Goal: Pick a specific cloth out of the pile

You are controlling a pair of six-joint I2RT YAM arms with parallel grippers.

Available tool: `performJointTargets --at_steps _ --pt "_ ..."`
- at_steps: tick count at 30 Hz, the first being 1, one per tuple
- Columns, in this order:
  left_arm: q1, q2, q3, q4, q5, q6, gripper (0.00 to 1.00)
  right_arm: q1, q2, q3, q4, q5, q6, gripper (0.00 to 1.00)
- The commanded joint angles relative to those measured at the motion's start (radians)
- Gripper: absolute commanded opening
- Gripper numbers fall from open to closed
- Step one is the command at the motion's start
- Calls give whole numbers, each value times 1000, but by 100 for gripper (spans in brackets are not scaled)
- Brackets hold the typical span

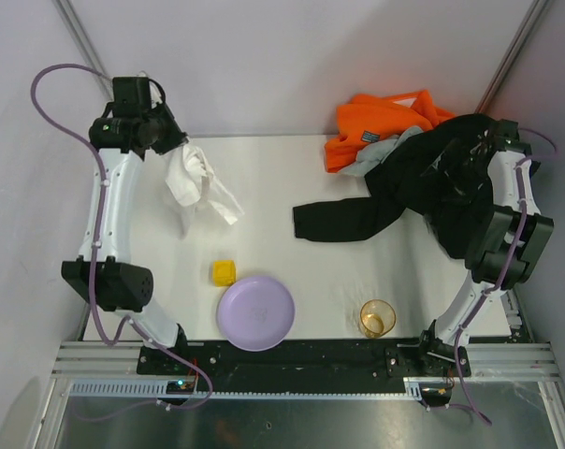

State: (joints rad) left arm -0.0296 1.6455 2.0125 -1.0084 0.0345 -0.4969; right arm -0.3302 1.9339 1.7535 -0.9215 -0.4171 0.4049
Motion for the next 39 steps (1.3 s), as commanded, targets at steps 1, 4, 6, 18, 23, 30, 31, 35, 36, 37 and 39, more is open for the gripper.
performJointTargets --at_steps 1,4,6,18,23,30,31,35,36,37,39 --pt "10 50 -13 30 57 -15 1 16 -122 -89 33 35 -23 99" --pt "12 78 -76 34 40 -28 1 18 -170 -161 46 40 -27 99" --pt "15 91 -127 45 31 -37 1 19 -201 -198 46 47 -34 99" --pt "56 204 -539 254 52 -109 1 56 -426 -389 32 113 -59 99" --pt "92 303 -611 302 119 -147 1 144 -464 -429 46 156 -42 99" --pt "99 370 -594 313 132 -143 1 243 -451 -454 73 189 5 99" --pt "100 368 -591 313 131 -142 1 250 -447 -454 77 187 11 99" --pt "101 343 -579 313 128 -138 2 268 -432 -454 102 173 25 99" --pt "100 332 -575 313 131 -134 4 270 -428 -454 107 169 28 99" --pt "100 319 -571 314 136 -129 7 272 -423 -454 114 163 31 99" --pt "100 288 -565 316 141 -116 14 275 -413 -453 129 150 33 99"
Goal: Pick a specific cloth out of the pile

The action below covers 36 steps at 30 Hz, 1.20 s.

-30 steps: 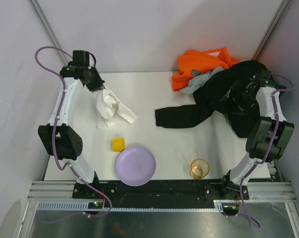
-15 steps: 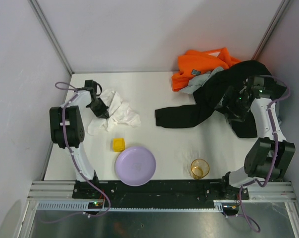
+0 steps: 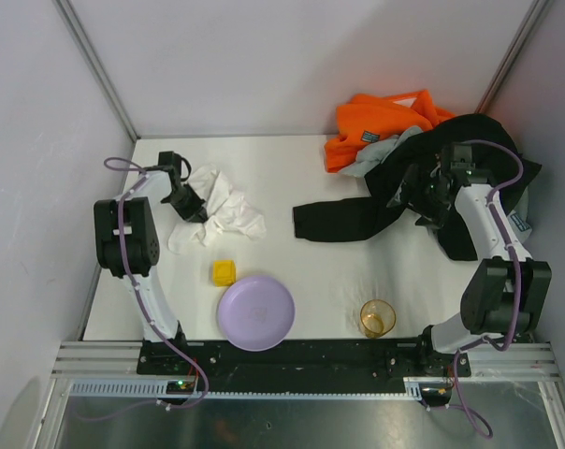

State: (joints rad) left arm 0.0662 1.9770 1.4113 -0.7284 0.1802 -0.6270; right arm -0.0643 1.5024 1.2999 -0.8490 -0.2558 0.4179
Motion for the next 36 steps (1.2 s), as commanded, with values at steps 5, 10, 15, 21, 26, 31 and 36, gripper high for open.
performJointTargets --at_steps 5,10,15,21,26,31,36 --pt "4 -140 36 42 -7 34 50 18 49 7 91 -44 32 99" --pt "5 -263 23 58 -21 42 88 36 88 48 105 -72 40 99" --pt "4 -350 25 99 30 41 99 82 156 136 93 -110 42 99" --pt "4 -369 31 203 185 37 100 155 240 259 67 -131 42 99" --pt "4 -361 42 229 246 70 100 181 281 307 61 -140 51 99" --pt "-1 -364 34 230 268 127 100 189 285 307 65 -135 53 99" --pt "-33 -391 23 178 187 193 100 190 274 311 39 -100 26 99"
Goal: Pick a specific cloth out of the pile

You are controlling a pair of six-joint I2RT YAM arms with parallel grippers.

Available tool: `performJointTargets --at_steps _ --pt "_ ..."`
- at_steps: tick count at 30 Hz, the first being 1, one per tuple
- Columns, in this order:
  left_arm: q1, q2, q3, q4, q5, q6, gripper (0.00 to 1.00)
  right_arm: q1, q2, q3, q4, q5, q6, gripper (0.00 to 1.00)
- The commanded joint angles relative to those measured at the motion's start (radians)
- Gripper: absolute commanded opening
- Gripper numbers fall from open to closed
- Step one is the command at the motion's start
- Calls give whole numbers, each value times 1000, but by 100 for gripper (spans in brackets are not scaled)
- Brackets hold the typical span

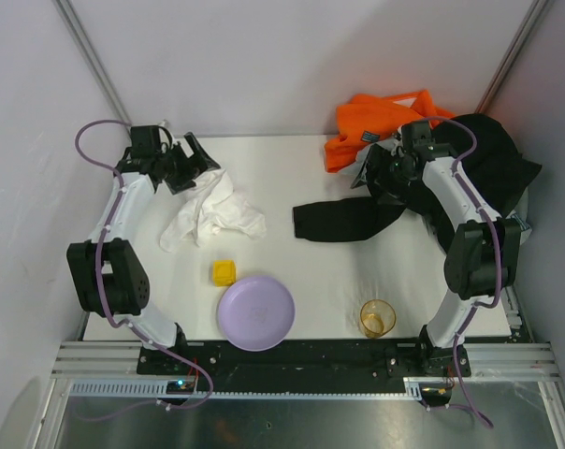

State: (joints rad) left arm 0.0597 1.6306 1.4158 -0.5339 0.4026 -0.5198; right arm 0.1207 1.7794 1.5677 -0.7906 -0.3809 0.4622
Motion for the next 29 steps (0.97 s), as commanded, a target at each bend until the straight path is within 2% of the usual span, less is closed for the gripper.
performJointTargets --at_steps 1,10,15,20,29 --pt "-36 -50 20 -33 -67 101 100 5 -11 42 -25 35 -22 99" --pt "-205 -148 10 -126 -422 289 99 28 -173 -96 3 163 -49 99" --pt "-280 -239 -34 -128 -564 337 100 54 -306 -200 38 266 -63 99" --pt "-301 -350 -103 -111 -610 316 100 75 -456 -287 87 337 -64 99" --pt "-302 -480 -200 -42 -585 307 100 85 -643 -385 150 324 -49 99"
